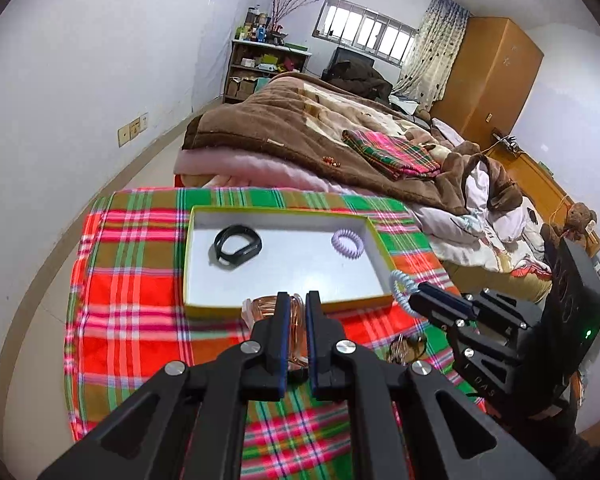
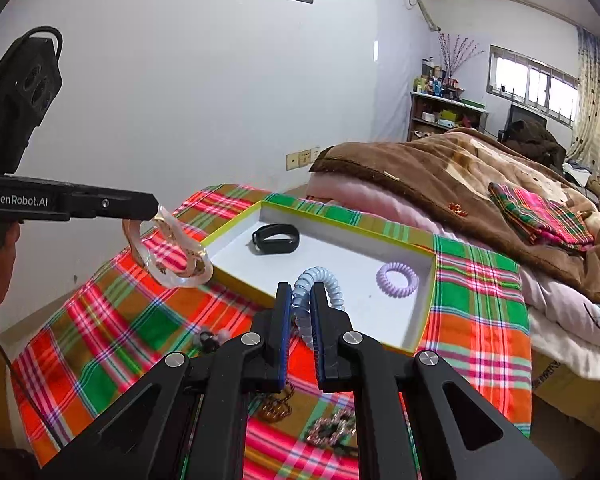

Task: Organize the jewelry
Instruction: 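Carry the clear claw clip into the box with the left tool while the right tool carries the blue tie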

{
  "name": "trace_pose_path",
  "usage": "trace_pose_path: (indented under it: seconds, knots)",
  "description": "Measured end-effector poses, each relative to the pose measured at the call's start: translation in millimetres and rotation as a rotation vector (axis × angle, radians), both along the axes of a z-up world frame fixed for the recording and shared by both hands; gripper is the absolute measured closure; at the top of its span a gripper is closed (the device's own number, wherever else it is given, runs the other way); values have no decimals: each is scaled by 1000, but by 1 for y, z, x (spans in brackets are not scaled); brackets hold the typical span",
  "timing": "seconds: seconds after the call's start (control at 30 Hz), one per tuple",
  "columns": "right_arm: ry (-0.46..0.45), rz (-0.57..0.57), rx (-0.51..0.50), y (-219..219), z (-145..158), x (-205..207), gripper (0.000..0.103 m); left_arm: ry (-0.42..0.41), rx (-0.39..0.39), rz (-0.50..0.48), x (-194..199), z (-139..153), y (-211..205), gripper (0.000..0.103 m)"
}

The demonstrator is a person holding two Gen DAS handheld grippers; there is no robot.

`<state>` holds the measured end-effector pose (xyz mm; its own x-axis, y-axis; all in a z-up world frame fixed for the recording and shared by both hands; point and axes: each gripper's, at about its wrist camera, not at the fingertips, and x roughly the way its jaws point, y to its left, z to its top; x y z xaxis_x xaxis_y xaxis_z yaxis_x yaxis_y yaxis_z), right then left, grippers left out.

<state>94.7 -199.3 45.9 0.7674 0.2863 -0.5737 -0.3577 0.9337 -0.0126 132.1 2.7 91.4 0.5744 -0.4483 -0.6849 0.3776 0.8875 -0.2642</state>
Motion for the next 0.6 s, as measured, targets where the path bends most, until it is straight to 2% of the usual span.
trace_pose_path:
  seconds: [0.3, 0.6]
  knots:
    - [25, -8, -17, -2, -1, 43, 93, 8, -28, -29, 39, 0, -18, 95]
    - [63, -7, -39, 3, -13, 83, 93, 48, -35, -47, 72, -19, -32, 95]
